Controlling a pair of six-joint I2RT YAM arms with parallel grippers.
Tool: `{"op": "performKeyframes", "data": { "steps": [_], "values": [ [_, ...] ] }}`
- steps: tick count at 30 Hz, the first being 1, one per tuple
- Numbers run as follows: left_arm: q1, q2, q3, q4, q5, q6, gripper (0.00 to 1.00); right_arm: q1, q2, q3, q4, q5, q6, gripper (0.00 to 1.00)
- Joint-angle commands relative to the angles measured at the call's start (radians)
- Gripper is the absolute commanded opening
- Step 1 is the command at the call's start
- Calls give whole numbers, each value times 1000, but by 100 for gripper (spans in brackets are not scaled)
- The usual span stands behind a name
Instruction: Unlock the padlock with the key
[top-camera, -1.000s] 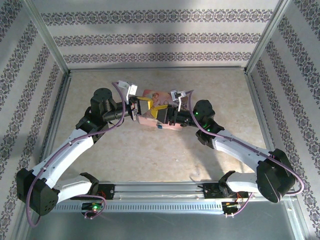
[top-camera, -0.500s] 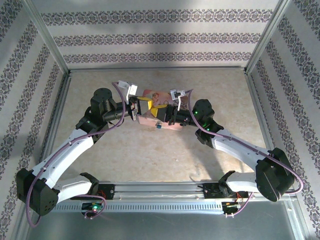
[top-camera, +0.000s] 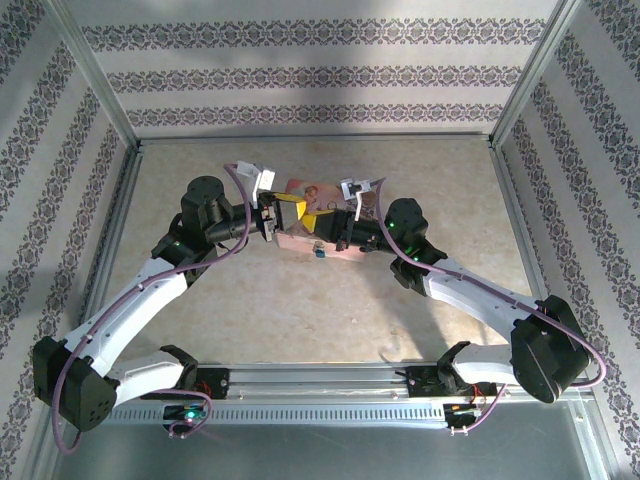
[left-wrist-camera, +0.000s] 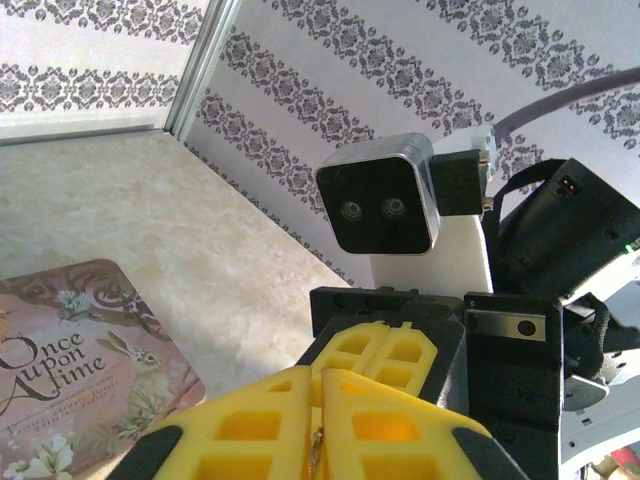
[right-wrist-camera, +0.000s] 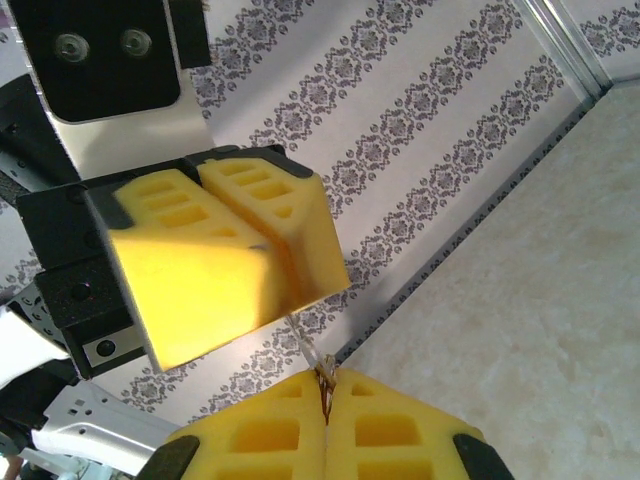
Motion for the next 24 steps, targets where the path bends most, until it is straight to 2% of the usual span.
{"op": "performKeyframes", "data": {
  "steps": [1,2,5,9,15,18,24],
  "values": [
    [7,-25,12,48,-23,13,21,4,-23,6,-27,13,-46,0],
    [7,-33,10,48,-34,13,23,4,-27,6,-45,16,-58,0],
    [8,-60,-1,48,-83,19,39,1,-42,1,-109,35,-94,0],
    [10,-115,-21,26,-182,35,46,-9,-73,-14,-202,77,-142,0],
    [12,-201,-86,-33,-366,92,51,-23,-125,-39,-341,157,-198,0],
    [11,-244,-146,-42,-453,109,58,-39,-153,-53,-412,207,-208,0],
    [12,-300,-267,-62,-567,139,65,-75,-208,-56,-570,301,-222,0]
  ]
}}
